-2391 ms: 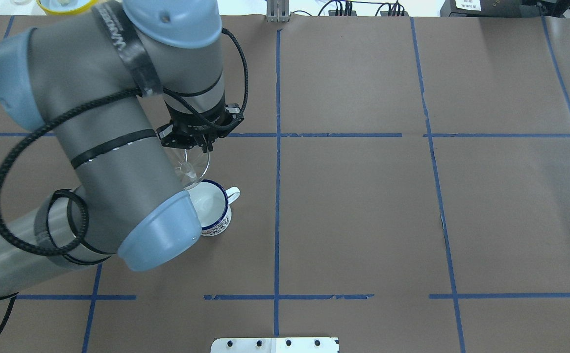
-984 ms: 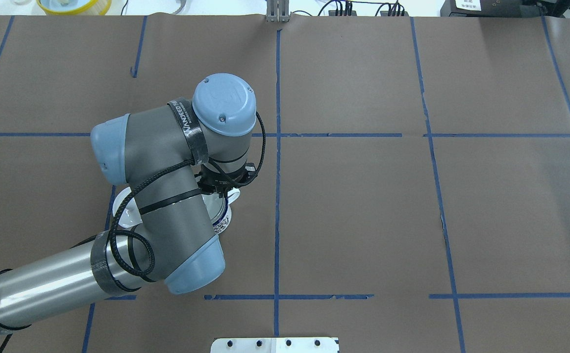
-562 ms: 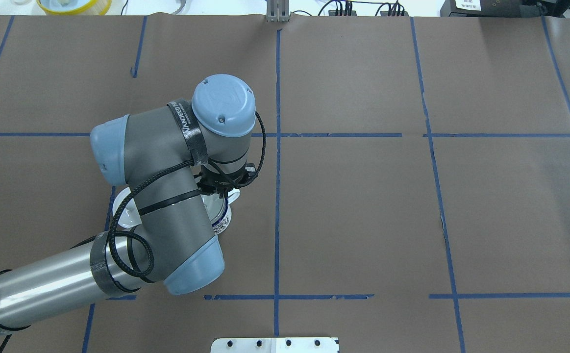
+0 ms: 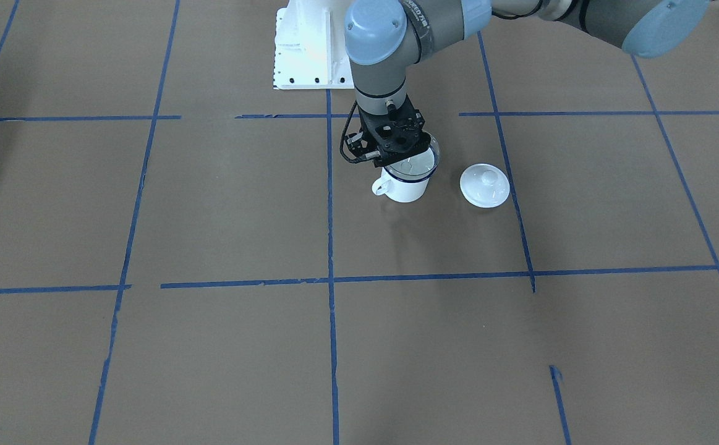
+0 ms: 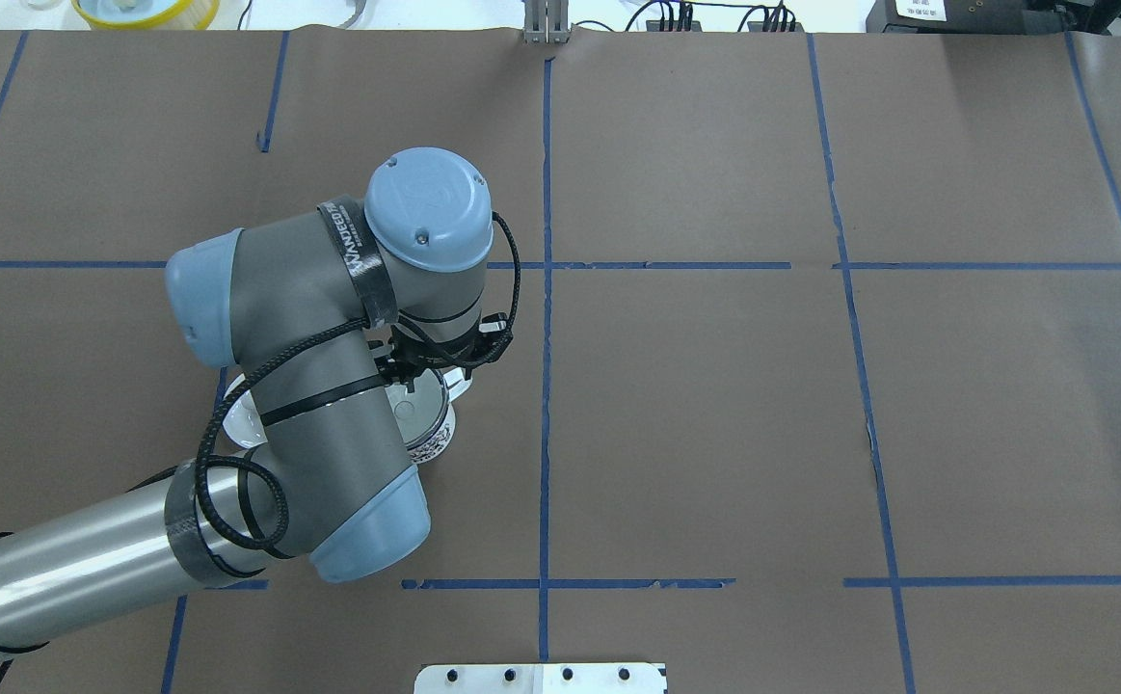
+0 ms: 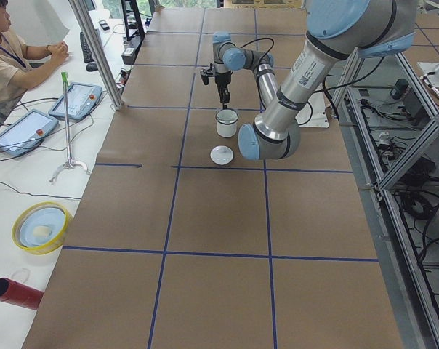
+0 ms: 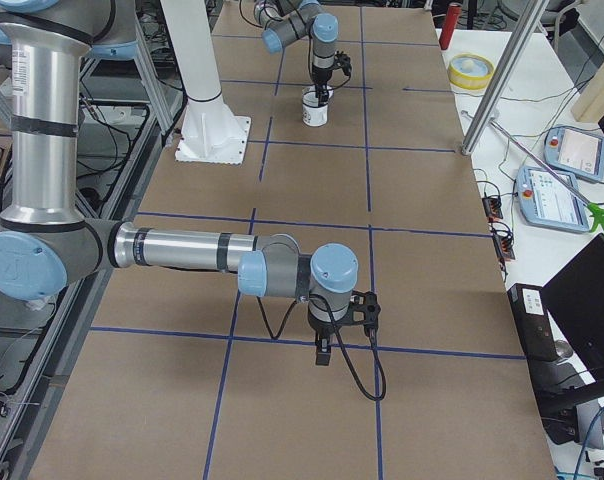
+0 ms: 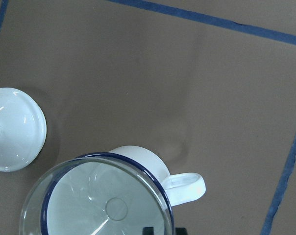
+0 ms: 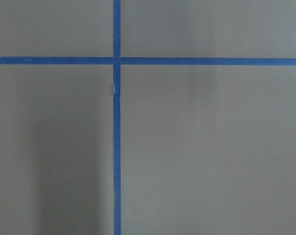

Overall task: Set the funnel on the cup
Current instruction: 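Open the left gripper and withdraw it from the funnel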

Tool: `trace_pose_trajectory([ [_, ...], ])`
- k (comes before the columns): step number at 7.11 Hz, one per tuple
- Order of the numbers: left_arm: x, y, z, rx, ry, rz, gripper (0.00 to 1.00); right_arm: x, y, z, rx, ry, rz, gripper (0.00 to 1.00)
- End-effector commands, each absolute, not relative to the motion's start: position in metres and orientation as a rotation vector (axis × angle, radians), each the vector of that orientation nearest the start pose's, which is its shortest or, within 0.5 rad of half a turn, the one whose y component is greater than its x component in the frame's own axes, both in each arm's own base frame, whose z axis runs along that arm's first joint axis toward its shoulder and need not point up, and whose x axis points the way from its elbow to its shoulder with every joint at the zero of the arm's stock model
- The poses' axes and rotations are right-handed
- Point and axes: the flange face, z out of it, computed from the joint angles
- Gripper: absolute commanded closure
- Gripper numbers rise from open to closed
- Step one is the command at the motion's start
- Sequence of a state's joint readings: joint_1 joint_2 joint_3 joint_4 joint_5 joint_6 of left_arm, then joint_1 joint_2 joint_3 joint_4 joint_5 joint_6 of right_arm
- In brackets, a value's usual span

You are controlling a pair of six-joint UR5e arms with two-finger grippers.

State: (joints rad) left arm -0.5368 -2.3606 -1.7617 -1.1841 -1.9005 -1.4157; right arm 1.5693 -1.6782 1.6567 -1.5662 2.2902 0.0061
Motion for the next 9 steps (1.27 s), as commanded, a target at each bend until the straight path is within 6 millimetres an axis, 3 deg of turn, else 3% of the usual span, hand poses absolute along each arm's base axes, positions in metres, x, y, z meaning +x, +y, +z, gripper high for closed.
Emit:
trace_pose_trajectory([
  [1,0.434,-0.425,0.15,0.015,0.751,-0.174,0.0,0.067,-0.445,0.67,-0.019,-0.719,0.01,0.0],
  [2,0.372,-0.422,0.165,0.11,0.779,-0.082,0.0,0.067,-0.445,0.67,-0.019,-0.719,0.01,0.0],
  [3,0.307,-0.442,0.18,0.215,0.76,-0.012,0.0,0.067,-0.445,0.67,-0.019,-0.719,0.01,0.0],
  [4,0.262,-0.466,0.219,0.249,0.694,0.073,0.0,0.067,-0.445,0.67,-0.019,-0.719,0.01,0.0],
  [5,0.2,-0.49,0.264,0.246,0.679,0.217,0.0,0.067,-0.445,0.67,-0.019,-0.719,0.01,0.0],
  [6,0.127,-0.521,0.309,0.246,0.644,0.256,0.0,0.067,-0.445,0.67,-0.019,-0.719,0.01,0.0],
  [7,0.055,-0.54,0.372,0.203,0.63,0.268,0.0,0.067,-0.445,0.67,-0.019,-0.719,0.01,0.0],
  [8,-0.003,-0.555,0.435,0.152,0.641,0.272,0.0,0.067,-0.445,0.67,-0.019,-0.719,0.01,0.0],
  [9,-0.042,-0.562,0.51,0.051,0.644,0.243,0.0,0.067,-0.445,0.67,-0.019,-0.719,0.01,0.0],
])
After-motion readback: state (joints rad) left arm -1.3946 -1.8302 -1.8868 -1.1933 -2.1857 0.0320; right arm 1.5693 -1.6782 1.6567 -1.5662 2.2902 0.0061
